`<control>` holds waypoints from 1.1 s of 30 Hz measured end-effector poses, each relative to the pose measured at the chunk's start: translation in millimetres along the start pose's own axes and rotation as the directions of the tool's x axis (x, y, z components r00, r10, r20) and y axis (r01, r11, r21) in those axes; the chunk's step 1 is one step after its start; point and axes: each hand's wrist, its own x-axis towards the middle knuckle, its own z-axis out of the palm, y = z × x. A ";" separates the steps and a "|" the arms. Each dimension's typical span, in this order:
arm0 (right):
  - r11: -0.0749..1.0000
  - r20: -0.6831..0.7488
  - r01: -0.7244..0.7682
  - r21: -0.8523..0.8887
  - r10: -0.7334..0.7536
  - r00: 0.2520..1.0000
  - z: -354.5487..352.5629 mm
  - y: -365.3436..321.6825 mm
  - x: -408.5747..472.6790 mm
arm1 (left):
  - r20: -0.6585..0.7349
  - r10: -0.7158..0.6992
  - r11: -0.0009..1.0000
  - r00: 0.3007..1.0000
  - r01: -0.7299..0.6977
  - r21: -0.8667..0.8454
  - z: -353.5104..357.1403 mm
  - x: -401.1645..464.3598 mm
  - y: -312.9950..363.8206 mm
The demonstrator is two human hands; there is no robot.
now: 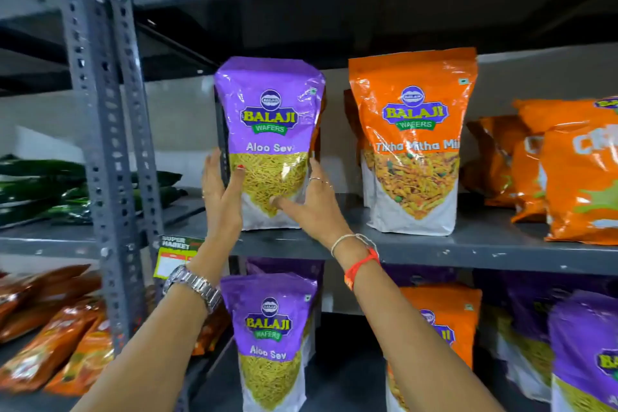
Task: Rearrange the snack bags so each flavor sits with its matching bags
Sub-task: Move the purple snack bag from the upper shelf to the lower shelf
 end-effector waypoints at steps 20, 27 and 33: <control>0.995 0.135 -0.093 0.025 0.089 0.987 -6.4 -3.6 -8.7 | 0.224 -0.097 0.962 0.970 0.149 -0.229 6.8 -20.6 16.9; 1.000 0.143 0.001 -0.002 -0.001 0.990 -36.4 -31.0 -44.5 | 0.222 -0.091 0.945 0.971 0.154 -0.288 -21.4 -61.9 56.0; 0.997 0.216 0.056 0.055 -0.067 0.974 -55.8 -44.1 -99.6 | 0.207 -0.163 0.920 0.965 0.224 -0.323 -57.2 -126.3 70.1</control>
